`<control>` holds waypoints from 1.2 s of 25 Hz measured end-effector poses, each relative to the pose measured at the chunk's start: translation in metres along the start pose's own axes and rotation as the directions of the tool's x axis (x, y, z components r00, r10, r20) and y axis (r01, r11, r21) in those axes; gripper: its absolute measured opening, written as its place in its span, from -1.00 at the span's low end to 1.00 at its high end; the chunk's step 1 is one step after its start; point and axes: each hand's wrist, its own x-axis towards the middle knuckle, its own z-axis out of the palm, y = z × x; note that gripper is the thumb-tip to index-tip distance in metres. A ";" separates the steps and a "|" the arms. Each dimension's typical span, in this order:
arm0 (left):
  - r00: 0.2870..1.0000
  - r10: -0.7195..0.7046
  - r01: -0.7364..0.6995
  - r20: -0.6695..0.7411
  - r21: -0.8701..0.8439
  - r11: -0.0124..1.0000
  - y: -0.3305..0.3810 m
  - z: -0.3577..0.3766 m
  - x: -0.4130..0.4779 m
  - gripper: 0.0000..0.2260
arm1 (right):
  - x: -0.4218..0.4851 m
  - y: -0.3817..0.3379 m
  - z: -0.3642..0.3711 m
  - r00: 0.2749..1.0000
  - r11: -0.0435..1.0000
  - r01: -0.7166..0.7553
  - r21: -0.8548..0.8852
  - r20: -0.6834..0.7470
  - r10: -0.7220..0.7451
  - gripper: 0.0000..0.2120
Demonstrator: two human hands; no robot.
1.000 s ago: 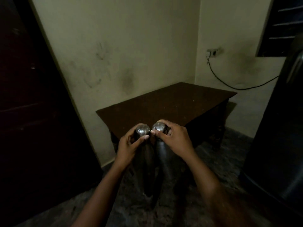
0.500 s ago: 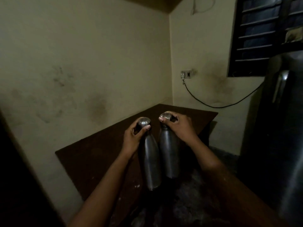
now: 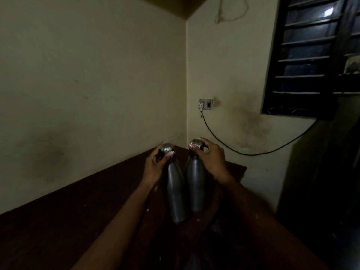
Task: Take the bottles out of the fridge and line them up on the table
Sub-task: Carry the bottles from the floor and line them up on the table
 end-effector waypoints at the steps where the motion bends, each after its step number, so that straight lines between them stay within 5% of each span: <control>1: 1.000 0.007 -0.007 0.014 -0.001 1.000 -0.010 0.012 0.021 -0.69 | 0.024 0.016 0.000 1.000 1.000 -0.014 -0.008 -0.011 0.014 -0.65; 19: 0.999 -0.012 0.016 -0.047 0.094 0.995 -0.209 0.153 0.355 -0.73 | 0.395 0.236 0.050 0.979 0.993 -0.100 -0.066 0.172 0.110 -0.60; 30: 0.982 -0.035 0.072 -0.187 0.195 0.978 -0.289 0.161 0.428 -0.70 | 0.486 0.301 0.085 0.915 0.989 -0.147 -0.026 0.377 0.146 -0.48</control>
